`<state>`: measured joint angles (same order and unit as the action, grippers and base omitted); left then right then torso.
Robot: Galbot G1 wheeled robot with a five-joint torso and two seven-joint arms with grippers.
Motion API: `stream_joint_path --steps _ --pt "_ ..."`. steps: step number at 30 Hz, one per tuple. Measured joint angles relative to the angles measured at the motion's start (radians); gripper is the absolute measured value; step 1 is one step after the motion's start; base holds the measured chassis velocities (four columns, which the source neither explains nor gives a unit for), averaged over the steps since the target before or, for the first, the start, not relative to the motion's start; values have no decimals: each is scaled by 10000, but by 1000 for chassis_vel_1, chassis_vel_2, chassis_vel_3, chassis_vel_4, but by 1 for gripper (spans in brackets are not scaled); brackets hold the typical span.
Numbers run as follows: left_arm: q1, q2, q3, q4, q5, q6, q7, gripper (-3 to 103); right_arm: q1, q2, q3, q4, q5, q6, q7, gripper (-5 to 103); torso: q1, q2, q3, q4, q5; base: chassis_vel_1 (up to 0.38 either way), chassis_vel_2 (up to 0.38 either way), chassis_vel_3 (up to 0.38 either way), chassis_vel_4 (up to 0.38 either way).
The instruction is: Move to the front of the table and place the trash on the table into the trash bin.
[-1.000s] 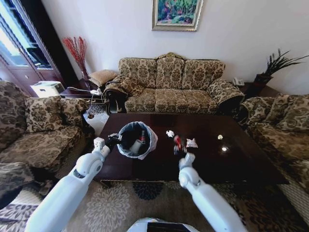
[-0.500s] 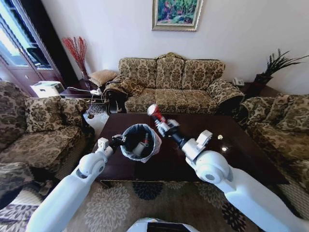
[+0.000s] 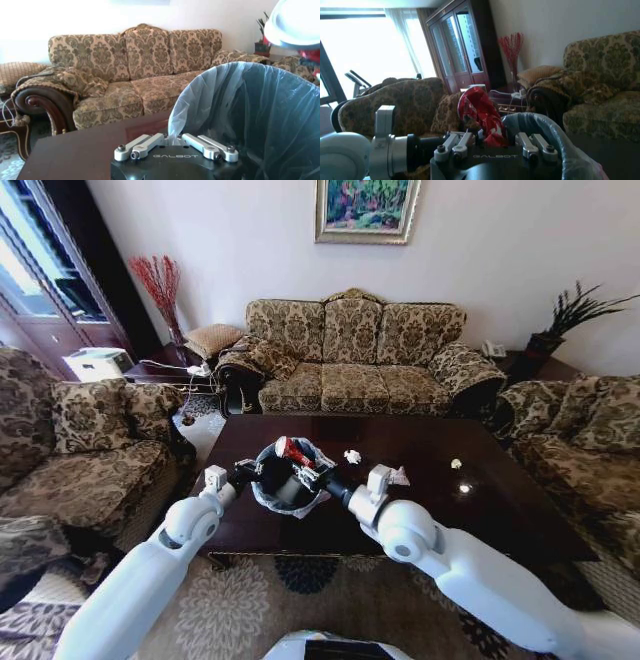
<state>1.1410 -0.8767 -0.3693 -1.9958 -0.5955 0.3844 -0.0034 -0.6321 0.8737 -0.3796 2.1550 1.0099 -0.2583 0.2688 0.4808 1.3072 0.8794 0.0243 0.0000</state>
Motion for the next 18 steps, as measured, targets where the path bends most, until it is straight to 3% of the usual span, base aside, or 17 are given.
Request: stream_joint_path --steps 6,11,15,17,18 --pt "-76 -48 6 47 -20 -11 8 0 1 203 -50 -247 -231 17 0 30 -1 0 0 -2 0 0 0 0 0" --pt "-77 -78 21 68 -18 -11 8 0 60 300 -125 -274 -262 36 9 38 0 0 0 -2 -1 0 0 0 0" --pt "-56 -76 -8 71 -16 -13 9 0 86 310 -143 -308 -262 49 11 57 -1 0 0 -1 0 0 0 0 0" --pt "-55 -75 -13 71 -15 -13 8 0 86 310 -143 -313 -262 52 13 57 -1 0 0 -1 0 0 0 0 0" --pt "-55 -74 -20 72 -15 -15 8 0 86 310 -143 -324 -263 60 18 62 0 0 0 -1 0 0 0 0 0"
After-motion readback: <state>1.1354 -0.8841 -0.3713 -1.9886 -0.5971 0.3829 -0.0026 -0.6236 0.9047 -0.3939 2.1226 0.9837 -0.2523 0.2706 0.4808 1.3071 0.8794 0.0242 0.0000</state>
